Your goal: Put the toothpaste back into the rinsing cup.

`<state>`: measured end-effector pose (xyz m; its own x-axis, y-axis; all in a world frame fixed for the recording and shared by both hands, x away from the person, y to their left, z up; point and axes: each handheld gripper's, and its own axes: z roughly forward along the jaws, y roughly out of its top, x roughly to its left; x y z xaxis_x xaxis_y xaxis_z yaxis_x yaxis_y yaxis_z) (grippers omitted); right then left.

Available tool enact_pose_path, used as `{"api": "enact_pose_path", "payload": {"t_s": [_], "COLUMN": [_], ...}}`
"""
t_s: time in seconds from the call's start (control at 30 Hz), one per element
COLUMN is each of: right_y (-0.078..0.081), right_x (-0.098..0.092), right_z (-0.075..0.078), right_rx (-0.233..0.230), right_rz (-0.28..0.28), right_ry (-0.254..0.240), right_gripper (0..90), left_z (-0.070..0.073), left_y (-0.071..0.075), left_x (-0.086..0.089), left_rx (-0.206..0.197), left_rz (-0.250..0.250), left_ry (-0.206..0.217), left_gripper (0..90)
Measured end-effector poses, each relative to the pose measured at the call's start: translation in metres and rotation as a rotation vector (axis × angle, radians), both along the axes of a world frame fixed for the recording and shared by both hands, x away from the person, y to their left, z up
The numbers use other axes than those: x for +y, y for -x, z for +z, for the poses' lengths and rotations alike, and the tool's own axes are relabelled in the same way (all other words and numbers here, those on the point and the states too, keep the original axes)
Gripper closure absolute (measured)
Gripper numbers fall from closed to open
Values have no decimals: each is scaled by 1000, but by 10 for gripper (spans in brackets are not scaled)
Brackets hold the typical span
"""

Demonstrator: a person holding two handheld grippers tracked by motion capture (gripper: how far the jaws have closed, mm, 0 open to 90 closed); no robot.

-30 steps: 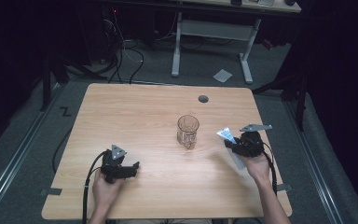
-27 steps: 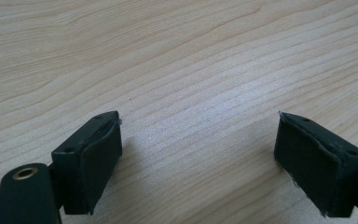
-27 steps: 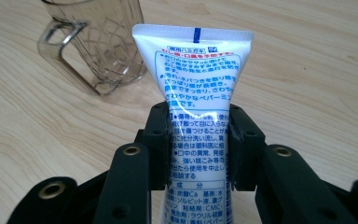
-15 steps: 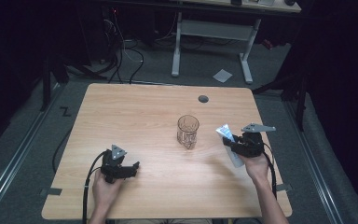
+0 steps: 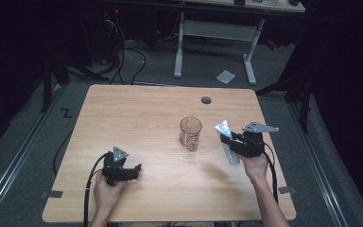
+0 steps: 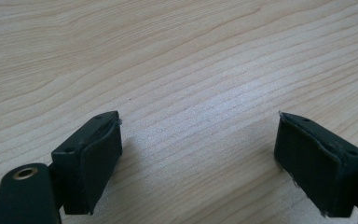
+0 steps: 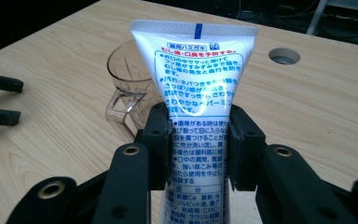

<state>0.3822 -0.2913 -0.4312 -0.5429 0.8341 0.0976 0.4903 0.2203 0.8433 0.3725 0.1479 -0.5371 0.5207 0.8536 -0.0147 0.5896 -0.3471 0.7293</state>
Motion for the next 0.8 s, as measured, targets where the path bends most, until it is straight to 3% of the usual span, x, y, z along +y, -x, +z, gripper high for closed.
{"api": "enact_pose_path", "payload": {"t_s": [0.8], "right_y": [-9], "right_x": [27], "right_z": [24], "right_rx": [-67], "right_rz": [35], "right_ry": [-24], "right_gripper": [656], "left_z": [0], "left_y": [0], "left_x": [0], "left_rx": [0], "left_rz": [-1], "left_ry": [0], "left_gripper": [153]}}
